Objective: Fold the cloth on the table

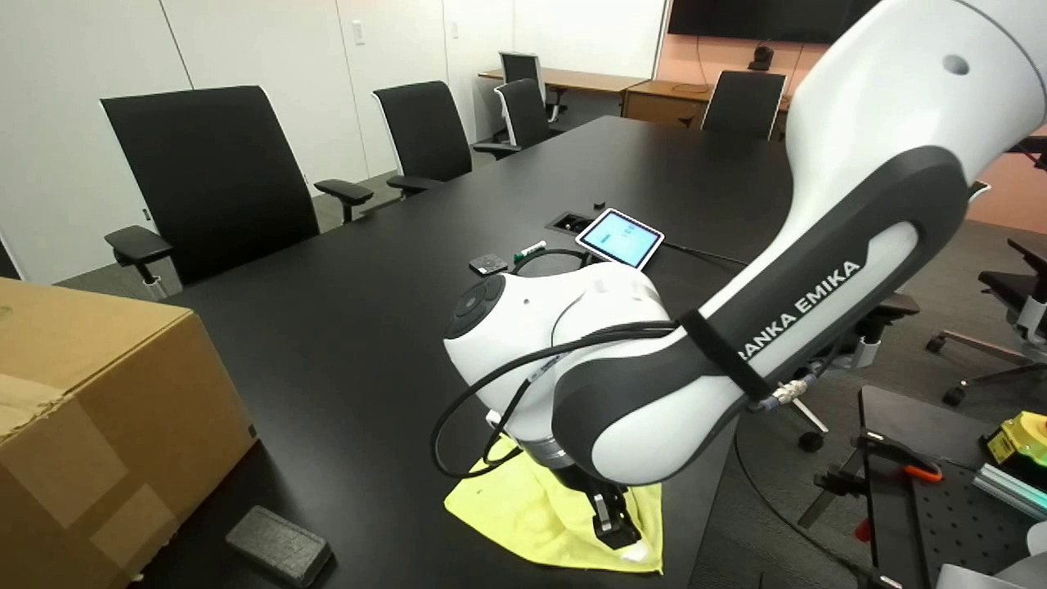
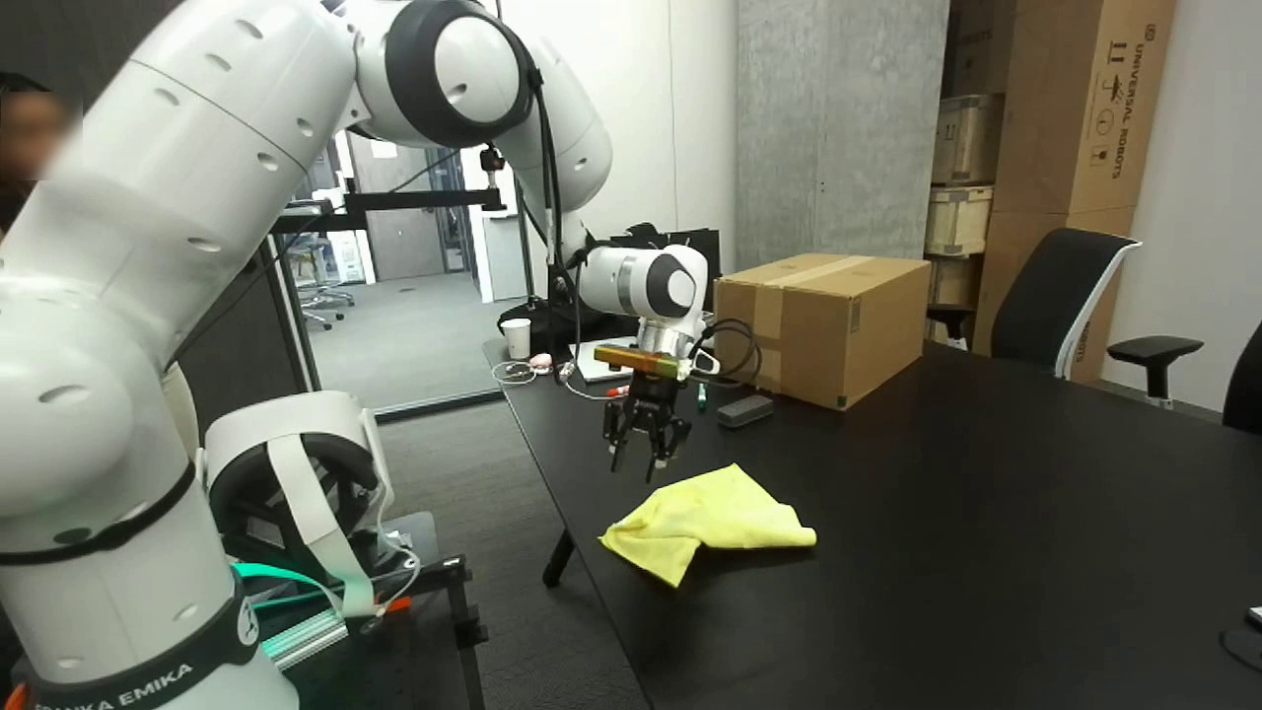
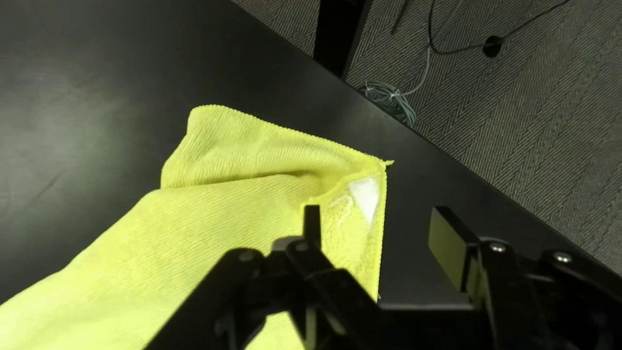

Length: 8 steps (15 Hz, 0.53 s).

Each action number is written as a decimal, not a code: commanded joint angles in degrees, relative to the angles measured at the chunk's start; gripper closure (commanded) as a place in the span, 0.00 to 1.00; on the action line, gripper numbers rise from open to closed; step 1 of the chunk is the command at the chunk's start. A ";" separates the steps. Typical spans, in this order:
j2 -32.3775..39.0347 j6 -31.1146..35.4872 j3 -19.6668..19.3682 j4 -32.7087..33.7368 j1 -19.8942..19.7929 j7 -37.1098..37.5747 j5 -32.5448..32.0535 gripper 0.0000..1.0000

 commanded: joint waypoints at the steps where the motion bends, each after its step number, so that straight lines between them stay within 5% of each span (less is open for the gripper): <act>1: 0.90 -3.19 -0.19 2.83 0.59 -0.63 -0.98 0.06; 8: 4.61 -0.34 -1.72 7.69 1.46 6.24 -0.37 0.00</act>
